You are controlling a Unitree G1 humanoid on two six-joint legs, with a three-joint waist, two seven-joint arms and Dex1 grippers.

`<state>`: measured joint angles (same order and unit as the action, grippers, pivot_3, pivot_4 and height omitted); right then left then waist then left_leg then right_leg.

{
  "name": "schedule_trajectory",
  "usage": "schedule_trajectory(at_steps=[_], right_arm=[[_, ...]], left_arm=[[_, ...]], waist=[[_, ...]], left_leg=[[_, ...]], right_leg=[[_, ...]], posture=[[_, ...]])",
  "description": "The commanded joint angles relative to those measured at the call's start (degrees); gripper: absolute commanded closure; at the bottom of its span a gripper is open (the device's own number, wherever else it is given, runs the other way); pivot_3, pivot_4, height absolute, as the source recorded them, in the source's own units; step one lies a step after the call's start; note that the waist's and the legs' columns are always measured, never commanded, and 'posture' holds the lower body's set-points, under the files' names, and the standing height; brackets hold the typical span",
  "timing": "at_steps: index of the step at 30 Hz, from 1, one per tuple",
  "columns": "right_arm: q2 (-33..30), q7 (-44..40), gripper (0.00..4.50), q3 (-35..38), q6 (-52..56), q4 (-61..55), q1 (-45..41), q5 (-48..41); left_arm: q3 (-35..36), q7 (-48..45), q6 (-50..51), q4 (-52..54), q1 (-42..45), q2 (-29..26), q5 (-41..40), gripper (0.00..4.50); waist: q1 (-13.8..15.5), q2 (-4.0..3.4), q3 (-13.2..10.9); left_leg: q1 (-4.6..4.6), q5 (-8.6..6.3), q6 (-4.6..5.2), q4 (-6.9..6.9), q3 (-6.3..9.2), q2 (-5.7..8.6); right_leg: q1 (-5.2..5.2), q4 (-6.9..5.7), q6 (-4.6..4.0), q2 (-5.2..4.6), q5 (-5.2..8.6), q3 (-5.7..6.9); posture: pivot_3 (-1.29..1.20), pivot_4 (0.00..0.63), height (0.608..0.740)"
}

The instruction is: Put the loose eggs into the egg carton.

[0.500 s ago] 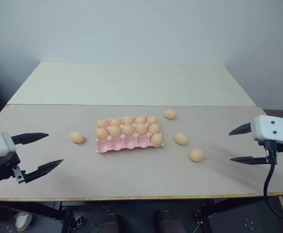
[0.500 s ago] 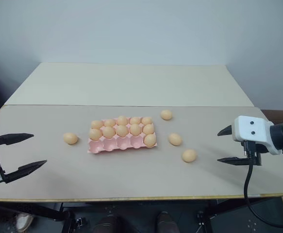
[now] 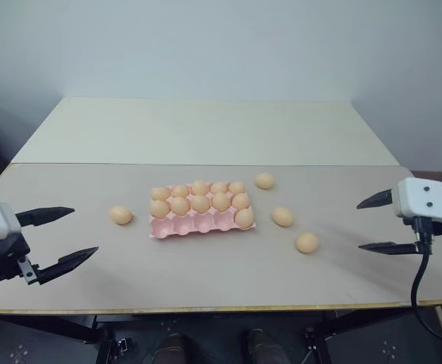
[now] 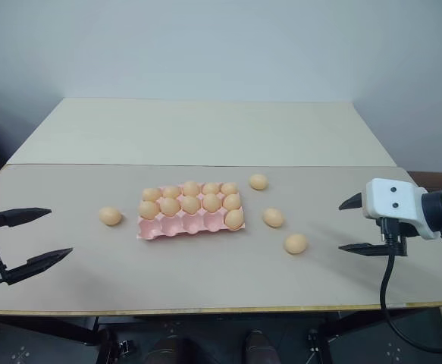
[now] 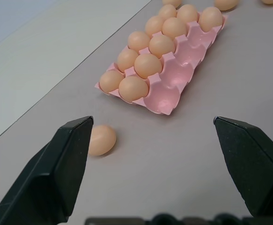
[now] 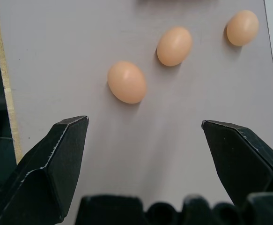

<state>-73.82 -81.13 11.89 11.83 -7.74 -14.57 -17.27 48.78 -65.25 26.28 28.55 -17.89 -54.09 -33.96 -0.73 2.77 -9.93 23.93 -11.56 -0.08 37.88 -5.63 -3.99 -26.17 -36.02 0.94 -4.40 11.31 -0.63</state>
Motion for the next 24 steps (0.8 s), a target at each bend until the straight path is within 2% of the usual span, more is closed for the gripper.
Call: schedule_trajectory(at_steps=[1, 11, 18, 24], right_arm=[[-0.3, -0.1, 0.00, 1.6, -1.0, -0.5, -0.1, -0.7], [-0.1, 0.4, 0.00, 3.3, -0.3, -1.2, 1.3, -1.3], [1.2, 1.7, 0.00, 1.6, 1.8, -2.1, 1.6, -1.9], [3.8, 3.9, 0.00, -0.6, 3.9, -4.8, 2.7, -2.0]], left_arm=[[1.3, 0.0, -0.9, 1.2, 0.2, -0.9, 0.1, 0.01], [-0.5, 0.0, -0.8, 0.6, 1.6, -2.0, 0.3, 0.01], [-4.1, 0.5, -1.1, 1.8, 3.2, -1.4, -0.3, 0.01], [-8.0, 0.4, -0.8, 0.7, 5.1, -3.0, 0.1, 0.01]], waist=[[0.0, 0.00, 0.0], [0.0, 0.00, 0.0], [0.0, 0.00, 0.0], [0.0, 0.00, 0.0]], left_leg=[[0.00, 0.00, 0.00, 0.00, 0.00, 0.00], [0.00, 0.00, 0.00, 0.00, 0.00, 0.00], [-0.02, 0.00, 0.01, 0.00, -0.01, 0.00], [-0.04, 0.00, 0.00, -0.01, -0.03, 0.00]], right_leg=[[0.00, 0.00, 0.00, 0.00, 0.00, 0.00], [0.00, 0.00, 0.00, 0.00, 0.00, 0.00], [0.01, -0.01, 0.00, 0.00, 0.00, -0.02], [0.03, -0.02, 0.00, 0.01, 0.00, -0.03]], posture=[[0.00, 0.150, 0.740], [0.00, 0.150, 0.740], [0.00, 0.150, 0.740], [0.00, 0.150, 0.740]])
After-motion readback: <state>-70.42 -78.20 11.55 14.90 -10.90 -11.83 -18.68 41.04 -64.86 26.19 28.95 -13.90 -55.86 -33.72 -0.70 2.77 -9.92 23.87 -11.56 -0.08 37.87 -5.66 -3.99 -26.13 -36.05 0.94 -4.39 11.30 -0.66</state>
